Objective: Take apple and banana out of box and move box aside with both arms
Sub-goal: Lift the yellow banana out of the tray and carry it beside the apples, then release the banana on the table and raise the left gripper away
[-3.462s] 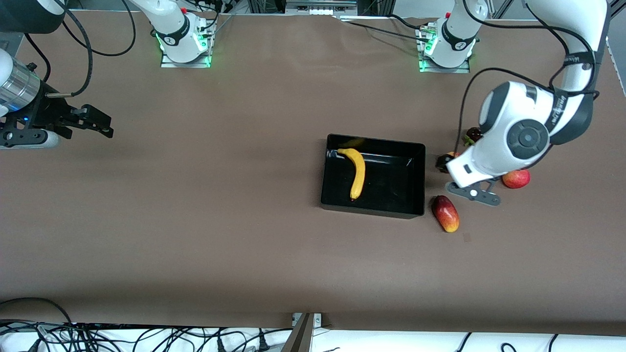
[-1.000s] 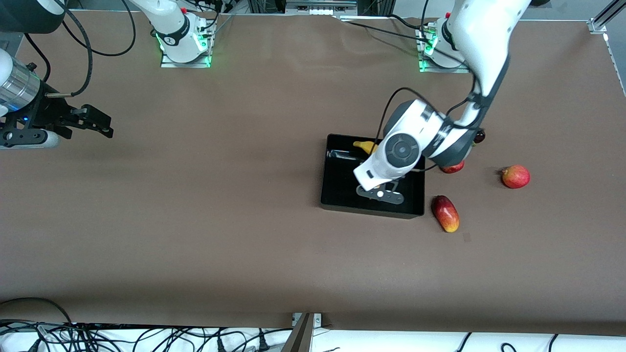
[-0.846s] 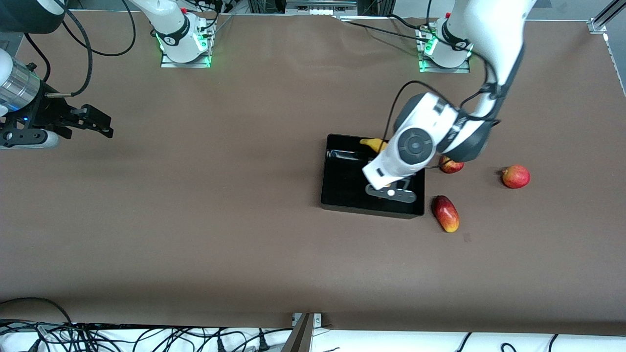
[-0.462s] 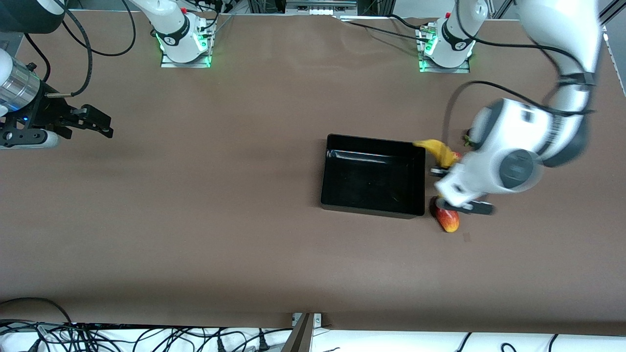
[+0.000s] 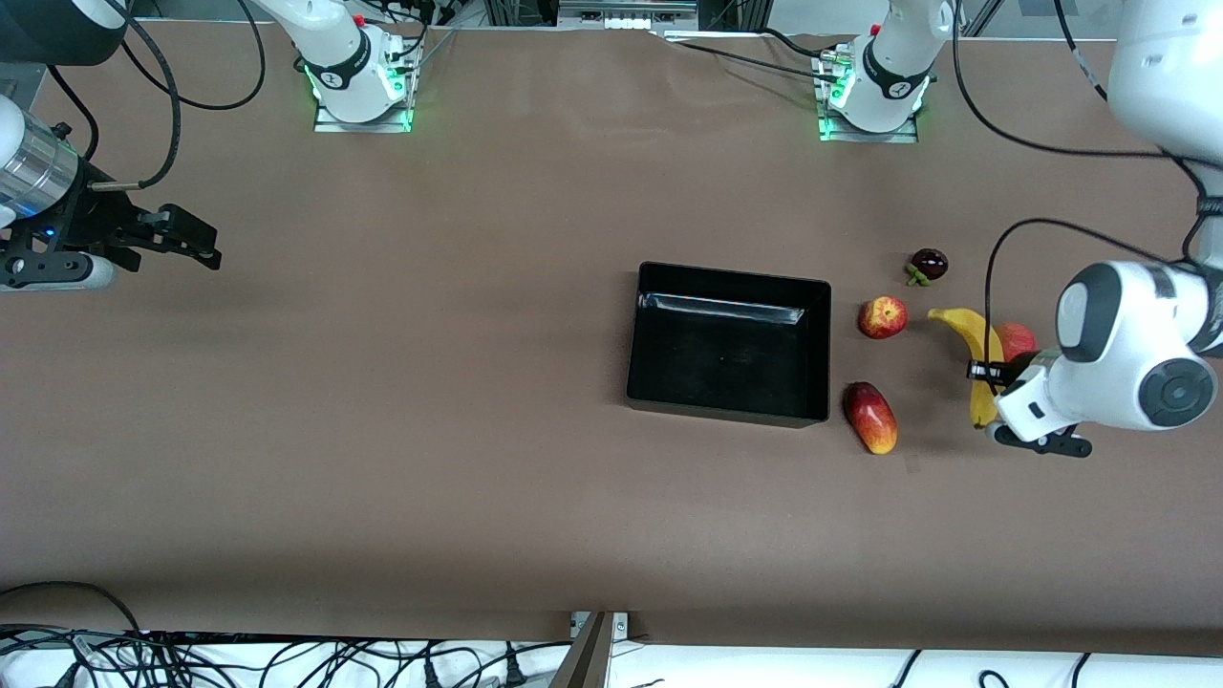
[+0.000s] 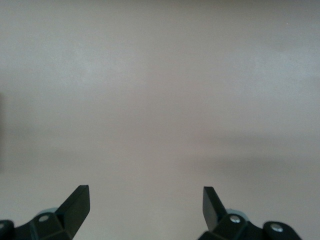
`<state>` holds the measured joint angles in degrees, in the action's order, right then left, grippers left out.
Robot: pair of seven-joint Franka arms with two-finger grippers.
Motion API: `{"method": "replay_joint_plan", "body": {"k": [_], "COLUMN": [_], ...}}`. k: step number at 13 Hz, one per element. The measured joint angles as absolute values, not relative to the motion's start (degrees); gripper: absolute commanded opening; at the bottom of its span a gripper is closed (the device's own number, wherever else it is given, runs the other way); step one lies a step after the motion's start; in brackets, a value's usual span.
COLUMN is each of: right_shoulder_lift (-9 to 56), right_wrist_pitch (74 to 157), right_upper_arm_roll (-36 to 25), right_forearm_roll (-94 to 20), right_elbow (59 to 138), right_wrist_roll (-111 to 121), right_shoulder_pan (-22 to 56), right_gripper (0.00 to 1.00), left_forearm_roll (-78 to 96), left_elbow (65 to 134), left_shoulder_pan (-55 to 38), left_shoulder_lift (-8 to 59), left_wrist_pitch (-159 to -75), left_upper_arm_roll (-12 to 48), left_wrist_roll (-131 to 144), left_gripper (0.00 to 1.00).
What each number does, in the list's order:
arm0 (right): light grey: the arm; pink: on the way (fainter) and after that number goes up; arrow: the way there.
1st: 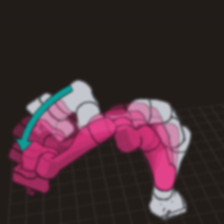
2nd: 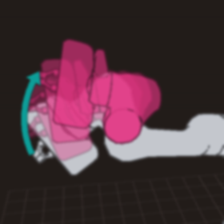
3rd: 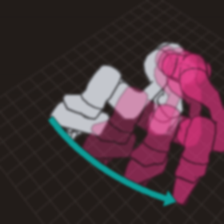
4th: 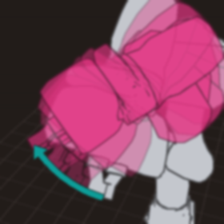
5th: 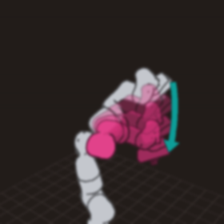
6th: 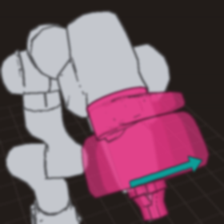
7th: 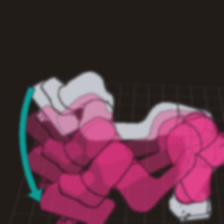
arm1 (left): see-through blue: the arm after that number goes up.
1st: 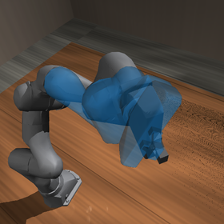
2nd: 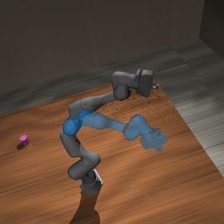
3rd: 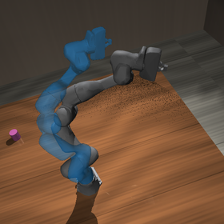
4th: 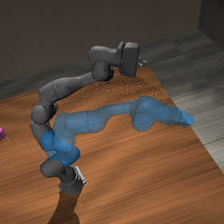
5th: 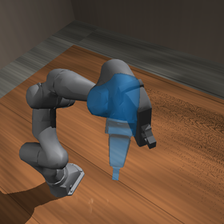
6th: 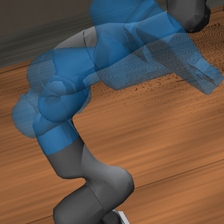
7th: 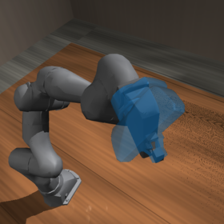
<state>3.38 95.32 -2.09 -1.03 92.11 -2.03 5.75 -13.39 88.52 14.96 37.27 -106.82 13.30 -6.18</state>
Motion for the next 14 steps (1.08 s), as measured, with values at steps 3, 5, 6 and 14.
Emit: {"method": "replay_joint_plan", "body": {"k": [3, 5, 6, 14], "right_shoulder_lift": [3.4, 3.4, 3.4, 3.4], "right_wrist_pitch": [95.3, 95.3, 95.3, 95.3], "right_upper_arm_roll": [-2.1, -2.1, -2.1, -2.1], "right_forearm_roll": [-1.0, -1.0, -1.0, -1.0], "right_elbow": [92.1, 92.1, 92.1, 92.1], "right_wrist_roll": [-2.0, -2.0, -2.0, -2.0], "right_shoulder_pan": [5.8, 5.8, 5.8, 5.8], "right_gripper": [1.00, 1.00, 1.00, 1.00], "left_forearm_roll": [-14.0, -14.1, -14.1, -14.1], "left_elbow": [92.3, 93.4, 93.4, 85.0], "left_shoulder_pan": [15.0, 15.3, 15.4, 15.6], "left_shoulder_lift": [40.6, 41.4, 41.3, 26.1], "left_wrist_pitch": [-115.2, -117.2, -117.2, -101.8], "left_upper_arm_roll": [13.5, 13.5, 13.6, 18.5], "left_wrist_roll": [-6.2, -6.2, -6.4, -7.0], "left_gripper": [0.43, 1.00, 1.00, 1.00]}}
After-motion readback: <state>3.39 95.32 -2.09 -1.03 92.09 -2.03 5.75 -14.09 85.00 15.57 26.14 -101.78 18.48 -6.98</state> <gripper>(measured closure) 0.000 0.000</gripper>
